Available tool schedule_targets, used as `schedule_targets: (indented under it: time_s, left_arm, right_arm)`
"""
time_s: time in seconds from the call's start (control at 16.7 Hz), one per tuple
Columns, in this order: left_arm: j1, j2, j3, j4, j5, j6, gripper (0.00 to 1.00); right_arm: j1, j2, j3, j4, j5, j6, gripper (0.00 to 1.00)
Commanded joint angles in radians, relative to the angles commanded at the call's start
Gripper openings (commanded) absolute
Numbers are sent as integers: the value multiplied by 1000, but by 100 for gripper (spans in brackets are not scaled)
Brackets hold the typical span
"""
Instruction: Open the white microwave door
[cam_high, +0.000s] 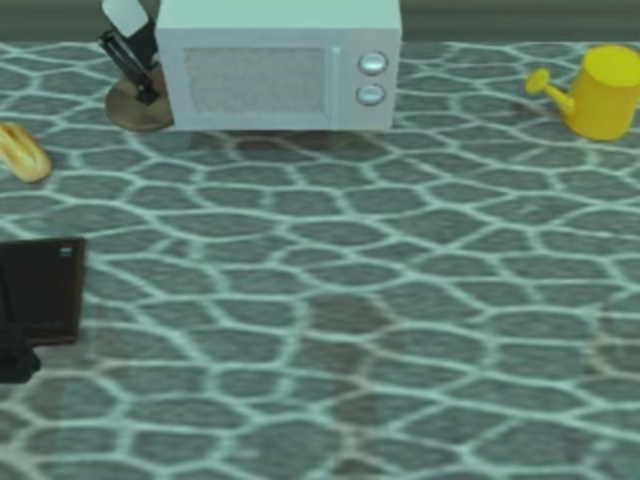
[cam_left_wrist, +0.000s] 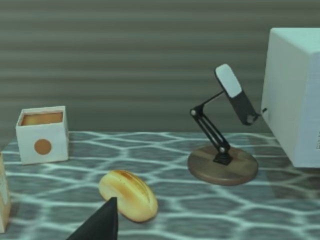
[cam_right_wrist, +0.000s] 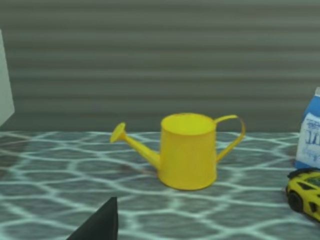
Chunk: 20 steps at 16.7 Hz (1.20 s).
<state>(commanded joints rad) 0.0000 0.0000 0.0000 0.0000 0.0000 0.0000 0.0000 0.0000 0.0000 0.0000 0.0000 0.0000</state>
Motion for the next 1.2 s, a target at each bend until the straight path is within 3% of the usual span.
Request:
schedule_targets:
  time_s: [0.24,0.48,1.2]
  left_arm:
    - [-12,31,21,-4,-13,-7,100]
    - [-86,216,157,-13,-85,-46,100]
    - [-512,1295,945,-15,-458,-255,100]
  right_arm:
    - [0,0,0,0,0,0,100]
    - [0,0,0,0,0,0,100]
    - [0,0,0,0,0,0,100]
